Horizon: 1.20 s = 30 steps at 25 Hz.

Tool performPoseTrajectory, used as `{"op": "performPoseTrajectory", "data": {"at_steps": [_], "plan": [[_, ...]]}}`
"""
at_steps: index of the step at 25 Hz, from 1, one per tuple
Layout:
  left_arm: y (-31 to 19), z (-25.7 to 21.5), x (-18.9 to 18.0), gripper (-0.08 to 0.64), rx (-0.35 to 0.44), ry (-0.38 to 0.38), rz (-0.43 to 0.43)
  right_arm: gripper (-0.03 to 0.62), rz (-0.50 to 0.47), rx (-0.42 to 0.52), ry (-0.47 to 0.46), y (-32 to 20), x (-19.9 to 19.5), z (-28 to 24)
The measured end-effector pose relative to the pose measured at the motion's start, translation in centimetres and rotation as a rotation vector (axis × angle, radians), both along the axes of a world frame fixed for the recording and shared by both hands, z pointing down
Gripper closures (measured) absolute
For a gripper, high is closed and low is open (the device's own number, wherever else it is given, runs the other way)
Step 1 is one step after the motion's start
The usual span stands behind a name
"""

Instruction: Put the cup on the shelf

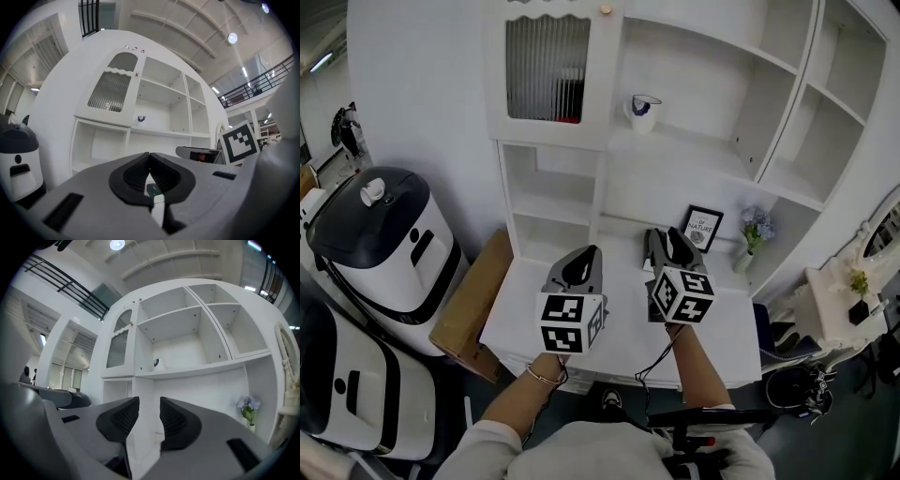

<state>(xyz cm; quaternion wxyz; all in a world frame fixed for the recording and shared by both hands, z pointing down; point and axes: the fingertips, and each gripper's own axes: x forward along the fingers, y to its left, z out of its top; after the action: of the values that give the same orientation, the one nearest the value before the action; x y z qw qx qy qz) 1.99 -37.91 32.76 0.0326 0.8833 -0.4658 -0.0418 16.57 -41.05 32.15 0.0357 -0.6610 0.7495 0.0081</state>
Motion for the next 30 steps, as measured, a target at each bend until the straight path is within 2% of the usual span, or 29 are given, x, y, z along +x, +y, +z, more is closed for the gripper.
{"op": "performPoseTrajectory", "data": {"at_steps": [6,11,17,22,27,30], "plan": [[0.3,2.0,1.6,0.552,-0.029,0.023,0.037,0.501,0.055,-0.023,-0.018,1.3,1.3,1.9],[0.5,3.5,3.2,0.552,-0.069,0.039,0.057,0.554,0.091,-0.005,-0.016,2.6,2.6,2.4],[0.4,4.9,4.9,0.552,-0.092,0.042,0.038,0.566,0.149,0.026,0.014,4.5,5.1,2.8],[0.7,6.6,6.7,0.552,-0.114,0.044,-0.009,0.568,0.203,0.001,0.055,6.2,8.5,4.1],[1.2,7.3,8.1,0.552,-0.131,0.040,-0.045,0.568,0.188,-0.011,0.037,7.7,11.7,5.0],[1.6,7.0,8.4,0.552,-0.103,0.027,-0.066,0.568,0.178,-0.018,0.028,8.3,13.1,5.2]]}}
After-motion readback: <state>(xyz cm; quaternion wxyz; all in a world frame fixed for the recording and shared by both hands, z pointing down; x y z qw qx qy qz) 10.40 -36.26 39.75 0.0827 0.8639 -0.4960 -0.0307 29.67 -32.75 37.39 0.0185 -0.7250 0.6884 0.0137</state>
